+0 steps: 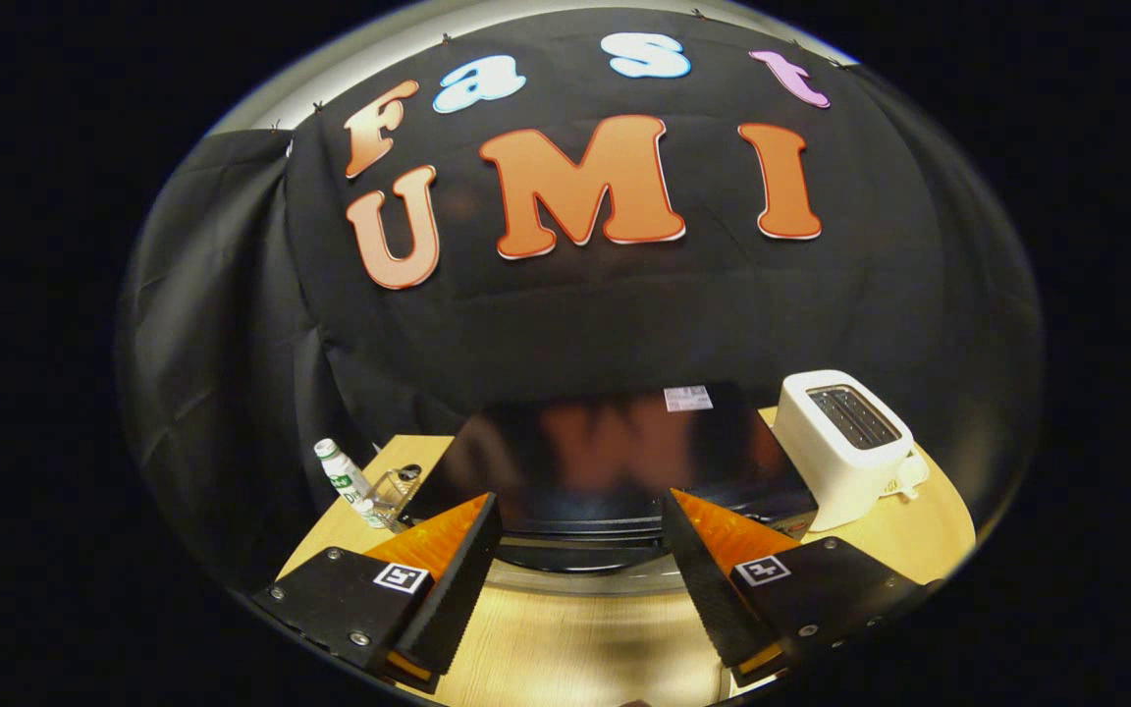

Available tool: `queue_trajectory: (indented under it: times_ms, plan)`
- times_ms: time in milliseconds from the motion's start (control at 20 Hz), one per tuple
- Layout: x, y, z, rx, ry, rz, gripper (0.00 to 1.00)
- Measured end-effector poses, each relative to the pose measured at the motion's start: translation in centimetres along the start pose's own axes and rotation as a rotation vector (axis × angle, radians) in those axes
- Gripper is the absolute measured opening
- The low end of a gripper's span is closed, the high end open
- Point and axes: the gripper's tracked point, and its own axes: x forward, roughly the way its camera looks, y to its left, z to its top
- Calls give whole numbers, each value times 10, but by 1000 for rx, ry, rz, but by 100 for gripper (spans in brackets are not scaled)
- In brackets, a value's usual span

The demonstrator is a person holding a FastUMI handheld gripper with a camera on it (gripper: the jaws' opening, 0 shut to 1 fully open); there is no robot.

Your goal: Open the toaster oven, put the food inside, and close the toaster oven door.

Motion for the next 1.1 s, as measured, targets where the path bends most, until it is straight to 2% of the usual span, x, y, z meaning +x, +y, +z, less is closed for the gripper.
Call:
queue_trajectory:
  times_ms: [250, 550, 700, 950, 1100]
  plan:
    - [11, 5, -21, -38, 39, -78, 94]
    - [20, 12, -20, -74, 15, -137, 91]
    - [17, 12, -20, -83, 5, -143, 88]
    - [-6, 16, -39, -89, 31, -104, 72]
    - [-27, 15, -55, -91, 74, -83, 67]
